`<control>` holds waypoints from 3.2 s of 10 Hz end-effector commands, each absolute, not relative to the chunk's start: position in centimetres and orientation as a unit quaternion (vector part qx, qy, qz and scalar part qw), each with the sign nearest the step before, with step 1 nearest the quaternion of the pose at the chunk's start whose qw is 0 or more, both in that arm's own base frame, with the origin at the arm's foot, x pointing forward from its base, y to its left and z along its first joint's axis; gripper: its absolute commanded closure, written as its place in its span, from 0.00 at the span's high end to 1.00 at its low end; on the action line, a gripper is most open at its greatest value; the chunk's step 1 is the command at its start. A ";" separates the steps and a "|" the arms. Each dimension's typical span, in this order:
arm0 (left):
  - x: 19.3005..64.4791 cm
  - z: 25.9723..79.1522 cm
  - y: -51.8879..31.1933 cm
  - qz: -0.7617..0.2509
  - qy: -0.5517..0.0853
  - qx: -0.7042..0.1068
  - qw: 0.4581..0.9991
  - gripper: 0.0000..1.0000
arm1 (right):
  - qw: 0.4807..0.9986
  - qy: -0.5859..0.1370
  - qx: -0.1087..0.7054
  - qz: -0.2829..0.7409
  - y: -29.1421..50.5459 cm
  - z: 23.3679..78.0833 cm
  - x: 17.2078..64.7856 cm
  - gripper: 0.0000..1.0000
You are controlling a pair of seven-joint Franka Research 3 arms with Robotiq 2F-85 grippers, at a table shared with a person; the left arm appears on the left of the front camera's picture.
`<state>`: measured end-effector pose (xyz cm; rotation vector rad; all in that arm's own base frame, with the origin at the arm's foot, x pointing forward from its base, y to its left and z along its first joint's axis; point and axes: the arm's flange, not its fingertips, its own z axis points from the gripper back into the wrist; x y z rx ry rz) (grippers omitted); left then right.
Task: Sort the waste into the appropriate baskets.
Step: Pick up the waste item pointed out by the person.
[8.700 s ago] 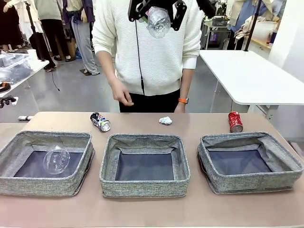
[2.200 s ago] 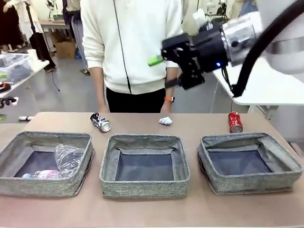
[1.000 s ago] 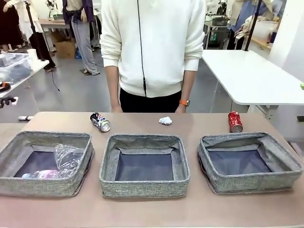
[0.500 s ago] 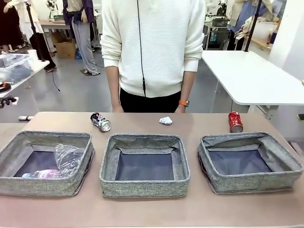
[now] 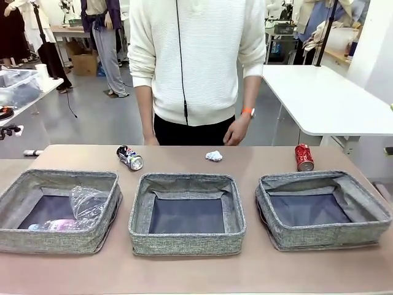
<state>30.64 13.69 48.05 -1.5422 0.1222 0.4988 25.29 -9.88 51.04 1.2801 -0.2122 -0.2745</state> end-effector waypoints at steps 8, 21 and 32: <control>30.5 48.1 13.8 0.223 0.052 -0.687 0.690 1.00 | 0.788 -0.094 0.594 -0.130 -9.9 51.5 25.2 1.00; 30.5 48.1 13.8 0.223 0.052 -0.687 0.690 1.00 | 0.946 -0.195 0.223 -0.133 -3.0 48.3 34.1 1.00; 30.5 48.1 13.8 0.223 0.052 -0.687 0.690 1.00 | 0.987 -0.149 0.027 -0.056 -6.2 37.5 58.7 1.00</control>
